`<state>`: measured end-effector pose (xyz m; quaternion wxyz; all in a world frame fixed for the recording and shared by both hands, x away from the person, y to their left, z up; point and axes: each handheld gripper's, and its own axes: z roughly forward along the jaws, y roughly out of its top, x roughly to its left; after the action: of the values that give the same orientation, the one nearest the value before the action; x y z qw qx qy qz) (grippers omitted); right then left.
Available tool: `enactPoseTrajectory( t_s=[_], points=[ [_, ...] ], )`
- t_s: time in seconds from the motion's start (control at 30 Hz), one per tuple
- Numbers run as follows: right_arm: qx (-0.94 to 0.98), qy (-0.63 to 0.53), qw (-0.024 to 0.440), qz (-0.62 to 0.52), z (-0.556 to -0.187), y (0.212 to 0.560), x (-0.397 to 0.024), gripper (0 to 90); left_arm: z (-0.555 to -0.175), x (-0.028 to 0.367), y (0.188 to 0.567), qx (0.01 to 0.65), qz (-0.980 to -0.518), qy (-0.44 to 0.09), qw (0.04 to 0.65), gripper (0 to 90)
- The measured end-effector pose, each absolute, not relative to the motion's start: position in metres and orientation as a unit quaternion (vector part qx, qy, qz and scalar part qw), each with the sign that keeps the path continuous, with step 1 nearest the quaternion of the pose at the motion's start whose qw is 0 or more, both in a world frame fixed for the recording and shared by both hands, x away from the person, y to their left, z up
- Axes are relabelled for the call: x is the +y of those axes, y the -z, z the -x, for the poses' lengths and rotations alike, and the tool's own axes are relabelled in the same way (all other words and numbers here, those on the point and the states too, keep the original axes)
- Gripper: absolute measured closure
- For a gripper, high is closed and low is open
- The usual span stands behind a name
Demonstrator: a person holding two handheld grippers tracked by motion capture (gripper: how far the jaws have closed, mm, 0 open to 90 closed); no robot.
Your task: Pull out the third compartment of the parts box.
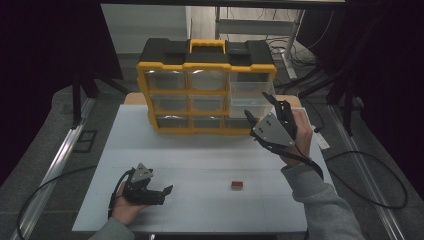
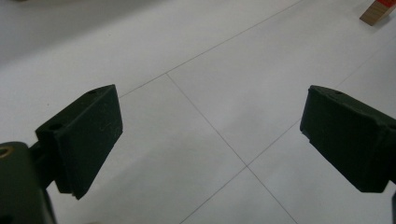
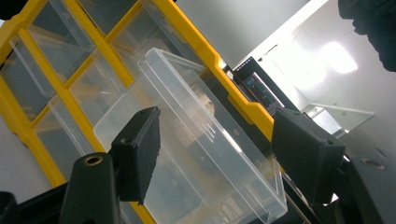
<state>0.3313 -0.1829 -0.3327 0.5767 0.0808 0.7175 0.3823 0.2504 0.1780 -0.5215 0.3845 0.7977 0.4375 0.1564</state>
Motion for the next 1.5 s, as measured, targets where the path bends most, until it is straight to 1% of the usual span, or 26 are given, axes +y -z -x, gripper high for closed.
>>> enactPoseTrajectory(
  t_s=[0.3,0.67,1.27,1.5],
  points=[
    [0.720,-0.380,0.576,-0.075,-0.333,0.334,-0.177,32.8,-0.251,0.178,0.522,0.439,-0.797,-0.157,0.385,6.3],
    [0.720,-0.387,0.573,-0.057,-0.320,0.334,-0.173,32.5,-0.251,0.178,0.521,0.439,-0.796,-0.157,0.385,6.3],
    [0.742,-0.415,0.524,-0.057,-0.302,0.351,-0.178,32.2,-0.251,0.178,0.521,0.439,-0.796,-0.157,0.385,6.3],
    [0.755,-0.424,0.497,-0.066,-0.299,0.357,-0.181,32.0,-0.251,0.178,0.521,0.439,-0.796,-0.157,0.385,6.3]
  ],
)
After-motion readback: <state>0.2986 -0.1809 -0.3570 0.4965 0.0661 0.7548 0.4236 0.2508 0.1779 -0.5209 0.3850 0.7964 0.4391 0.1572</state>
